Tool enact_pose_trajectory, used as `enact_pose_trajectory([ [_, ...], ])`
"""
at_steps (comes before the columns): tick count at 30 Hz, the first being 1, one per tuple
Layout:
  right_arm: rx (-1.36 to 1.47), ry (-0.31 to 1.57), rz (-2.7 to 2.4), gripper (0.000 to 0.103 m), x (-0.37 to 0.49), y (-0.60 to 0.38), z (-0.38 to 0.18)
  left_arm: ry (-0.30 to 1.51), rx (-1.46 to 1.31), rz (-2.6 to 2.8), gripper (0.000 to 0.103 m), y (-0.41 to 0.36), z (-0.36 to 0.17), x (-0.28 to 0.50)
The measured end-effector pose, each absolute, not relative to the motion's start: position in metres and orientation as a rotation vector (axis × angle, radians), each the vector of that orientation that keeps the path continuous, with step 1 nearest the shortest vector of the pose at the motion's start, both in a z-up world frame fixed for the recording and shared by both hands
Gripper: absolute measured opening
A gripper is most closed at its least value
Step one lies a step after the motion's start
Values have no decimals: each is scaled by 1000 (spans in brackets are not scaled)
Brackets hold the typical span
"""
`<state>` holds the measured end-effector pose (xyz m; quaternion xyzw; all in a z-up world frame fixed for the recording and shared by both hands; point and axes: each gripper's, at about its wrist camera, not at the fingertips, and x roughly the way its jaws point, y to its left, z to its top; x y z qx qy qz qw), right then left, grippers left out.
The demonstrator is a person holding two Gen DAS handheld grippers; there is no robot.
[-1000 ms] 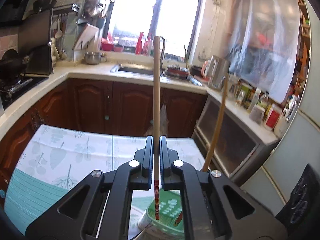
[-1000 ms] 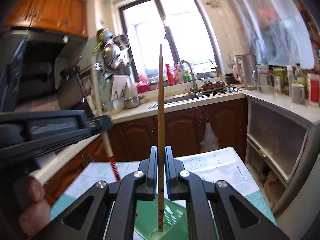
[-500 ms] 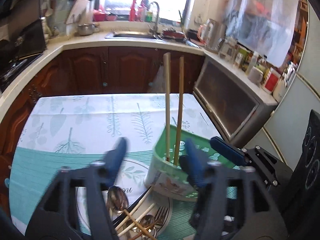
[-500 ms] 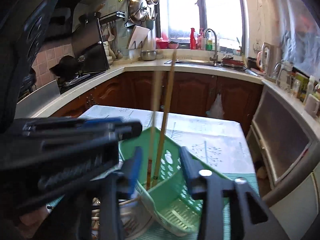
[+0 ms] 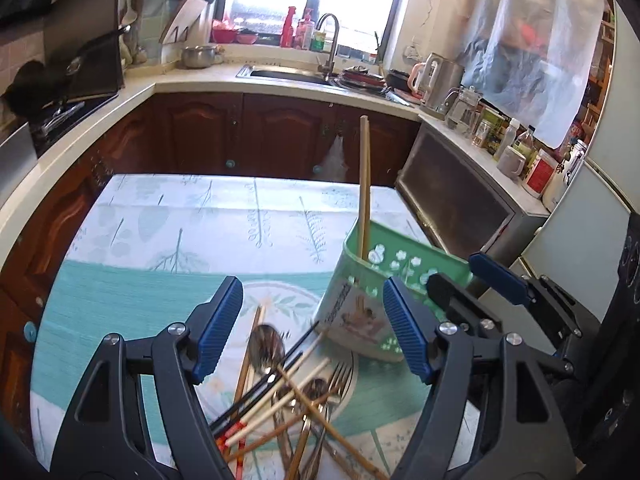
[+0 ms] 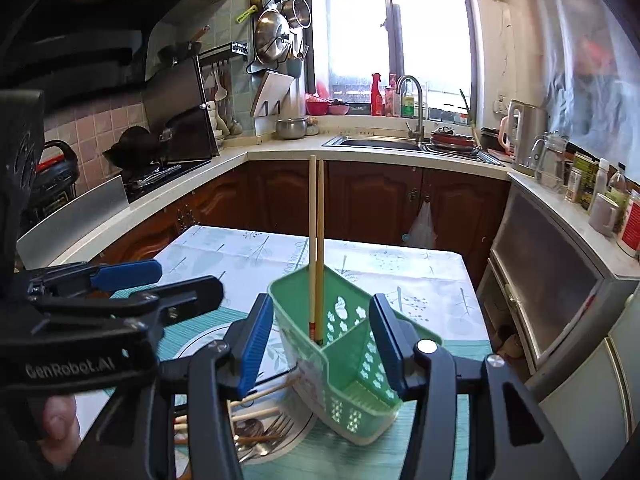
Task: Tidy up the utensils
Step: 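Lower both chopsticks into the green holder and open both tools, then move both open tools back over the utensil pile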
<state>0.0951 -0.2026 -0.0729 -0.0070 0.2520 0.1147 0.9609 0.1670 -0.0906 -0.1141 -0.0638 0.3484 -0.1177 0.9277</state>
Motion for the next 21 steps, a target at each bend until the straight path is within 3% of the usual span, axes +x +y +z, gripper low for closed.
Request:
enact_pose_trajectory([
  [11,-54,594,217,50,61,-194,-69,786,-122,-224,71,-63,-117,121],
  [21,-48,819,245,50,52,-187,-93,942,-53,-200,71,-57,-158,93],
])
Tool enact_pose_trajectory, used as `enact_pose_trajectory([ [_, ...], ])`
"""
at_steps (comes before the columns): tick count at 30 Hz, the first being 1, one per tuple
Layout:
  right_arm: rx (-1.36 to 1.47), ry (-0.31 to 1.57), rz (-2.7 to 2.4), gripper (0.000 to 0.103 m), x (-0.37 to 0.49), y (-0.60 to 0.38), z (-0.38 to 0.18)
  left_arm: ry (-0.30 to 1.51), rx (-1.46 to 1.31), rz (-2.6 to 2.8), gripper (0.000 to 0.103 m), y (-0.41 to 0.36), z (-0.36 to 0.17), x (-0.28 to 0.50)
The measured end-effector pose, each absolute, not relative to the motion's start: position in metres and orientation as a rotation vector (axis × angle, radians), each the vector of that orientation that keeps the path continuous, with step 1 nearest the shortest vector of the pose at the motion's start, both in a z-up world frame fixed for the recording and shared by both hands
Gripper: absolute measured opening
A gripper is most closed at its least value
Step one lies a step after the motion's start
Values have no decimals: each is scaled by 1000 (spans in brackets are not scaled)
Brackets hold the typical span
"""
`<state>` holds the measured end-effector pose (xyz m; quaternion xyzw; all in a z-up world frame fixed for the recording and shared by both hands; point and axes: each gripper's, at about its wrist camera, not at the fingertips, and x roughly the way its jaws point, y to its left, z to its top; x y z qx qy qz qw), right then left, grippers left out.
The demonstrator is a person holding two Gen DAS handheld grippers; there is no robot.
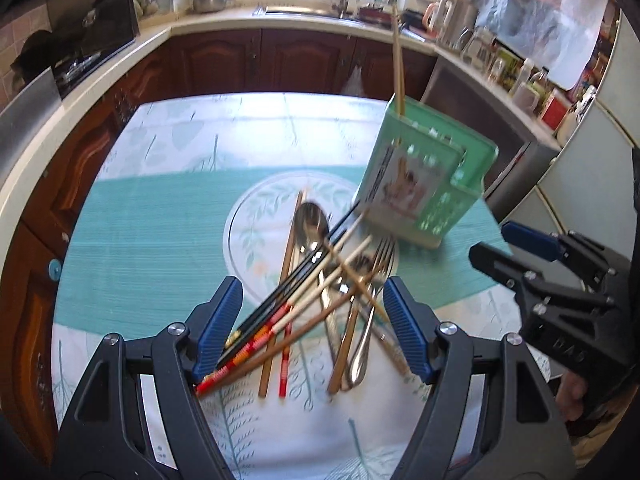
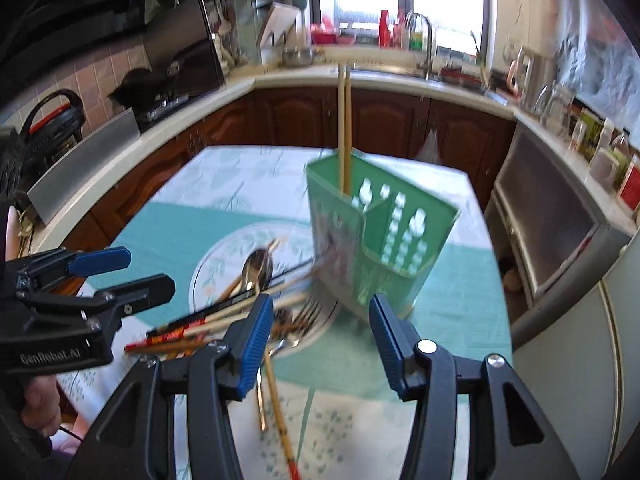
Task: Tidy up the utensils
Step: 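Move both open tools back over the utensil pile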
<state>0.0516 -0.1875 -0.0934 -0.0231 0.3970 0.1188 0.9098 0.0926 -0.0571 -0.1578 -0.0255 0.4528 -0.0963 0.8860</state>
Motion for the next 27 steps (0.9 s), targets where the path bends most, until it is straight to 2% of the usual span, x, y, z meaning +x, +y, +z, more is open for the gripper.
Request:
enact_pose_trajectory([
  [27,-118,1033,279,50,47,-152,-151,1065,37,-130,71,-47,-207,96],
])
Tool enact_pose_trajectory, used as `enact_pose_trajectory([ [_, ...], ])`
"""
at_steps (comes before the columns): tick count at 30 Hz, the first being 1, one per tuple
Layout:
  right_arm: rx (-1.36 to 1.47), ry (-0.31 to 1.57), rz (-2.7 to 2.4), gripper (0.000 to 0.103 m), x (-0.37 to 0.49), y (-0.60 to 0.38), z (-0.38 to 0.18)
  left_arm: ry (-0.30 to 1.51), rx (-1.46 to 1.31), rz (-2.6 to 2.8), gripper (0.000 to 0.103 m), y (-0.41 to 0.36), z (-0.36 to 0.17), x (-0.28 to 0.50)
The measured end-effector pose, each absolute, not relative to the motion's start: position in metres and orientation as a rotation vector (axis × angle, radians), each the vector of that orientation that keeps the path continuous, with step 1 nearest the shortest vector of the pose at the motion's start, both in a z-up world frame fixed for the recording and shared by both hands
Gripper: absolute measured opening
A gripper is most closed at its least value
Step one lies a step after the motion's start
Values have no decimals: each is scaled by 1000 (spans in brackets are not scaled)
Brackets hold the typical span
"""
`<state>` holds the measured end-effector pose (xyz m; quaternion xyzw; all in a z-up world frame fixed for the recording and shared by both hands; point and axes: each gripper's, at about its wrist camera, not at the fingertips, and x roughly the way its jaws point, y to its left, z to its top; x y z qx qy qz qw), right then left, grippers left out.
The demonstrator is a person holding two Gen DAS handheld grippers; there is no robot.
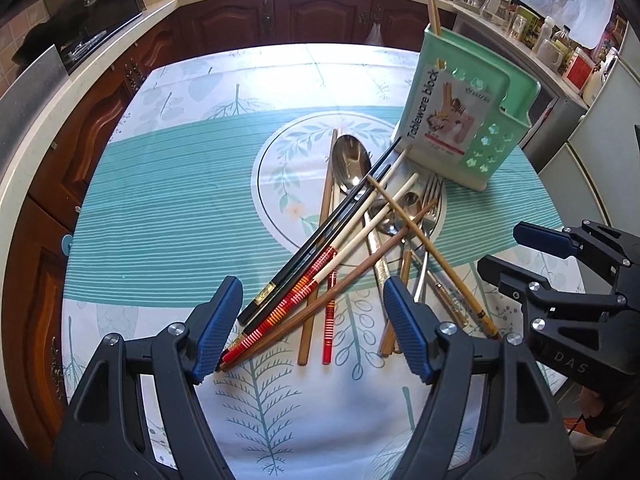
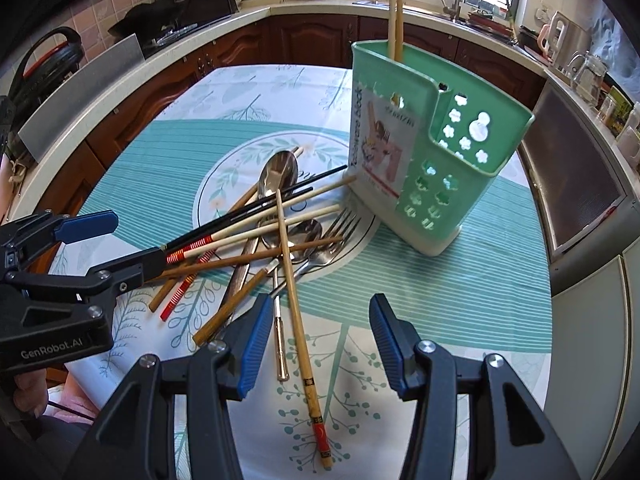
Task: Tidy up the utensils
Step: 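Move both open tools back over the utensil pile, then grasp another bamboo chopstick from the pile with the right tool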
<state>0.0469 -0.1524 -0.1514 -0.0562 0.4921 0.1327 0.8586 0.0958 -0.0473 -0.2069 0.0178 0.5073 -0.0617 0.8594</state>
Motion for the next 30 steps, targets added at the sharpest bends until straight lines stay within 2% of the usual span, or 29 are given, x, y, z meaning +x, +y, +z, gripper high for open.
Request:
enact_pose_trajectory([
  [26,-53,1170,329,50,73,-161,-185,1119,71,-129,71,-45,-223,96],
  [27,-55,1182,333,49,74,-160,-188,1115,74,-133,71,-45,-223,96],
  [30,-80,1210,353,36,75,-155,-196,1114,85,-140,71,-46,-223,96],
])
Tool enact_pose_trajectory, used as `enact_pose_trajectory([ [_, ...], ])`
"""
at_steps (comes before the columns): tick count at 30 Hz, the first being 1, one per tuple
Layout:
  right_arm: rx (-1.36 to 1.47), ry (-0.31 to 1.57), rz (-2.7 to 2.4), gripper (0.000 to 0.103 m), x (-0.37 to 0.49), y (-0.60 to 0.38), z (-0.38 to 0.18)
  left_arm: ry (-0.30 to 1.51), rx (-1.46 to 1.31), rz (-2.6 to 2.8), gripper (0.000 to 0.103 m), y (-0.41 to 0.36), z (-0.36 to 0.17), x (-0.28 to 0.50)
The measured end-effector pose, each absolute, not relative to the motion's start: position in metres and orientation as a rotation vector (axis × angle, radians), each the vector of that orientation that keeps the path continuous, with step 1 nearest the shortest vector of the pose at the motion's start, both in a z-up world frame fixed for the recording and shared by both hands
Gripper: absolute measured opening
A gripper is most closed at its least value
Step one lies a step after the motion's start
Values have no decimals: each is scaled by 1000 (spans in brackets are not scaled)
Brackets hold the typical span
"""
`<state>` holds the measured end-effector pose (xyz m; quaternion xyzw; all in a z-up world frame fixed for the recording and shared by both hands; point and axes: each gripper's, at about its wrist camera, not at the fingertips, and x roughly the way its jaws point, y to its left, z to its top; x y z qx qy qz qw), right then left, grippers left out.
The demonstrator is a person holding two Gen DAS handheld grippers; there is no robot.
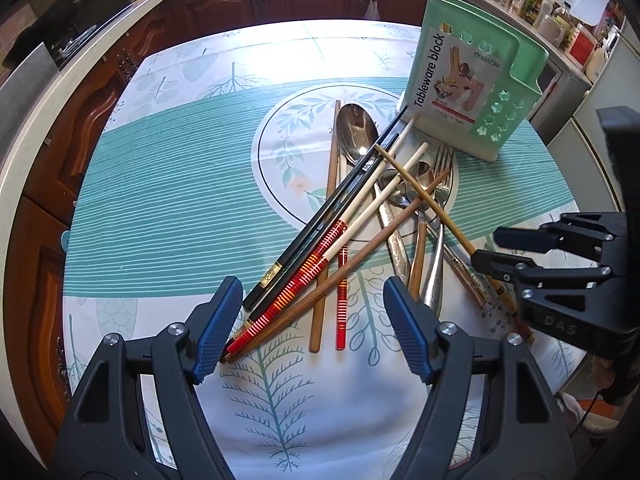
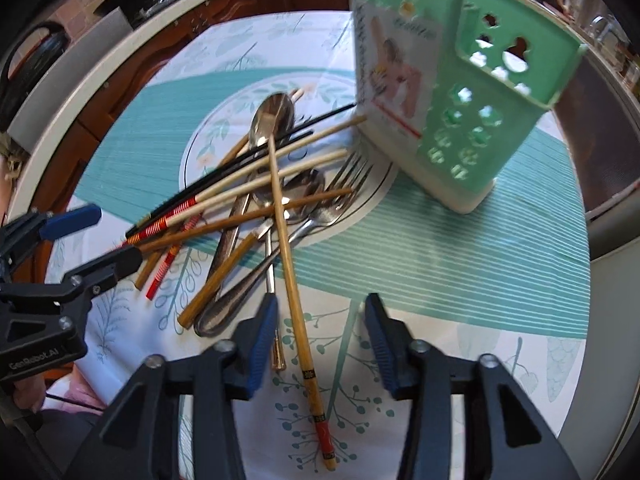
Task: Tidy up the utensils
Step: 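Grasp another bamboo chopstick from the pile with the right tool, then grasp a black chopstick with the left tool while the right tool holds its chopstick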
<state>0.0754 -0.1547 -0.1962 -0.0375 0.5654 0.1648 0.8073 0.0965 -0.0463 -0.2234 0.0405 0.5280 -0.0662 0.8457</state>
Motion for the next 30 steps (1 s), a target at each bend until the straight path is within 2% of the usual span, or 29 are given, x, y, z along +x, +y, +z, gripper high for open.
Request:
enact_pose_trajectory([
  [1,-88,1216,360,30,75,-152,-199,1114,88,-143,71,-47,-224,97],
  [5,-137,1234,372,20,76,-141,-206,1127,90,-157,71,-46,-225,101],
  [7,-153,1251,379,10,76,-137,-209,1136,93,-170,71,-46,-226,103],
  [9,-168,1246,391,8,75,-134,-210,1142,104,-182,70,-45,-226,106],
  [20,-44,1176,475,7,57,-153,-184,1152,306,-310,56,-37,-209,120],
  [22,-12,1164,476,7,55,-162,-180,1174,301,-311,45,-30,-205,130],
  [24,18,1154,477,7,53,-169,-178,1190,292,-325,41,-25,-203,139],
  [27,40,1139,475,7,50,-180,-176,1218,282,-346,40,-25,-206,153],
  [30,50,1140,471,7,51,-185,-176,1262,279,-391,32,-32,-214,168],
])
